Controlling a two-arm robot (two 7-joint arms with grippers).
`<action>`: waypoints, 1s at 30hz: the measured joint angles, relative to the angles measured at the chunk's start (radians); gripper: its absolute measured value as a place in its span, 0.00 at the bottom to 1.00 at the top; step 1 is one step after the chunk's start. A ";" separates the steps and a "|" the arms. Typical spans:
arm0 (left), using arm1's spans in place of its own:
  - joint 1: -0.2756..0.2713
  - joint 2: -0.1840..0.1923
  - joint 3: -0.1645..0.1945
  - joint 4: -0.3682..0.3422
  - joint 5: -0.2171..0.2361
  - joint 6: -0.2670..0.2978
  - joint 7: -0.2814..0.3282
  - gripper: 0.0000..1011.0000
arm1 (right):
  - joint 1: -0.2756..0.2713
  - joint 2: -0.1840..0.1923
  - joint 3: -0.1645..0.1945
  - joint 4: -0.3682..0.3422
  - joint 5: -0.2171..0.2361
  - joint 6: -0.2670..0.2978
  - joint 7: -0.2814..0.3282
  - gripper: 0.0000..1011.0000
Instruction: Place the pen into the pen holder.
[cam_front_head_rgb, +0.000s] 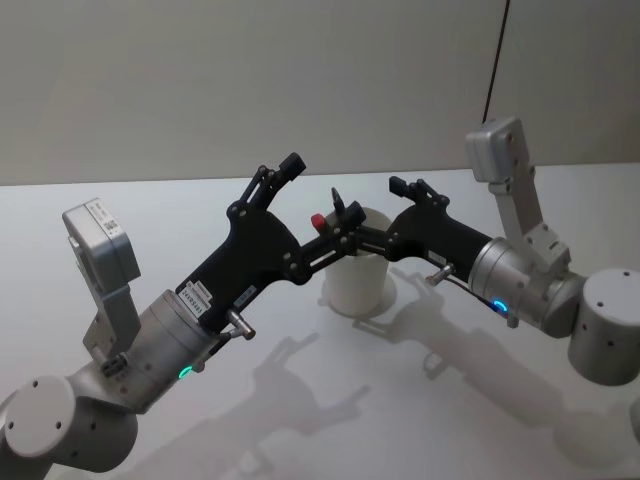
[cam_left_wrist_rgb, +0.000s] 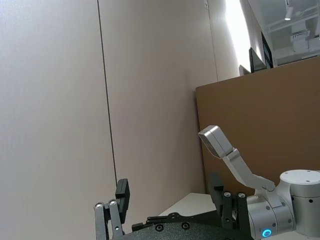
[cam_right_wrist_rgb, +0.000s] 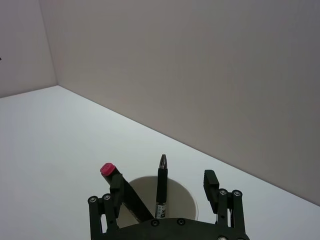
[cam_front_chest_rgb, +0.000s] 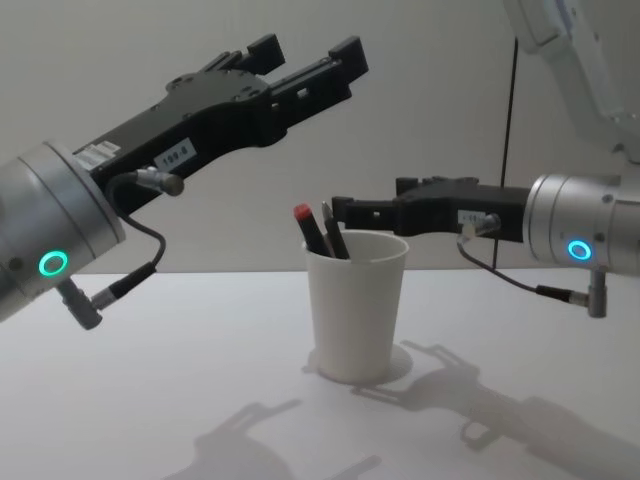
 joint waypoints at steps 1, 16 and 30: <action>0.000 0.000 0.000 0.000 0.000 0.000 0.000 0.99 | 0.000 0.000 0.000 0.000 0.002 -0.002 0.001 0.99; 0.000 0.000 0.000 0.000 0.000 0.000 0.000 0.99 | -0.002 0.001 -0.002 -0.002 0.009 -0.012 0.004 0.99; 0.000 0.000 0.000 0.000 0.000 0.000 0.000 0.99 | -0.003 0.002 -0.002 -0.004 0.011 -0.014 0.004 0.99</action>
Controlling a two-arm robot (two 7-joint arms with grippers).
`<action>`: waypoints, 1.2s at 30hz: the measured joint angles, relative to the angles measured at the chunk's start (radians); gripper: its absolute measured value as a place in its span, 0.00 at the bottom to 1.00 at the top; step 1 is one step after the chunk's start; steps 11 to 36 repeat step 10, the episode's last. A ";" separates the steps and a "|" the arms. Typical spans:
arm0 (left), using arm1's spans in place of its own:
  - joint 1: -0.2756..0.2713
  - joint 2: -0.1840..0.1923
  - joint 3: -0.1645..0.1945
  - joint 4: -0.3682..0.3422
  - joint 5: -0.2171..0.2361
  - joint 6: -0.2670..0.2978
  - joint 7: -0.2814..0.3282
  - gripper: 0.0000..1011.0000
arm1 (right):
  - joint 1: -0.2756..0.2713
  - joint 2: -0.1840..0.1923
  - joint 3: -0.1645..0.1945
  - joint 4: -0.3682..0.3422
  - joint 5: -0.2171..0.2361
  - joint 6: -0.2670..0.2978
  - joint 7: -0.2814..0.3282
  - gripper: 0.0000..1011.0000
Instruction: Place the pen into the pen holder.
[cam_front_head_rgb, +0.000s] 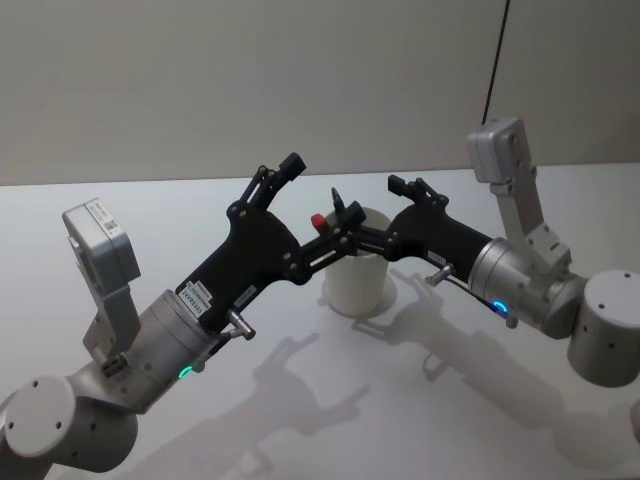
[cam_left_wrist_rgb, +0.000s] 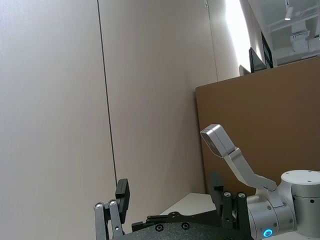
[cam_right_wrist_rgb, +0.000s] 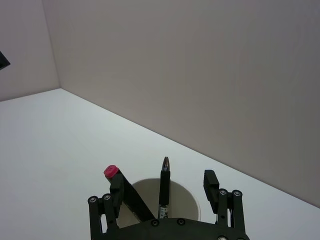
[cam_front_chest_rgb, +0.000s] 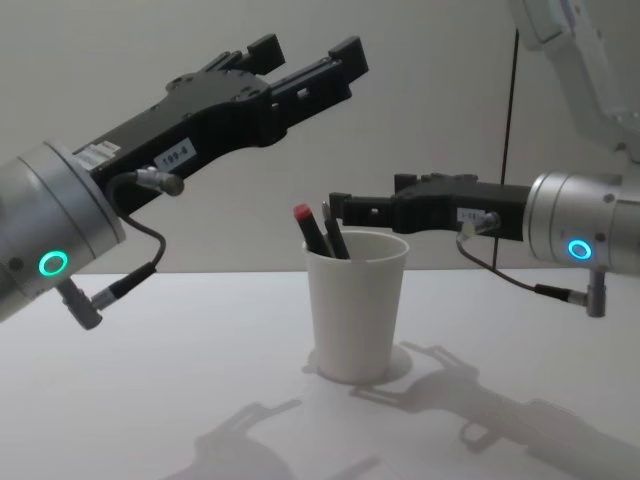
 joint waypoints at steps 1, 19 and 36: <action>0.000 0.000 0.000 0.000 0.000 0.000 0.000 0.99 | 0.000 0.000 0.000 0.000 0.000 0.000 0.000 0.99; 0.000 0.000 0.000 0.000 0.000 0.000 0.000 0.99 | 0.000 0.000 0.000 0.000 0.001 -0.001 0.000 0.99; 0.000 0.000 0.000 0.000 0.000 0.000 0.000 0.99 | 0.000 0.000 0.000 0.000 0.001 -0.001 0.000 0.99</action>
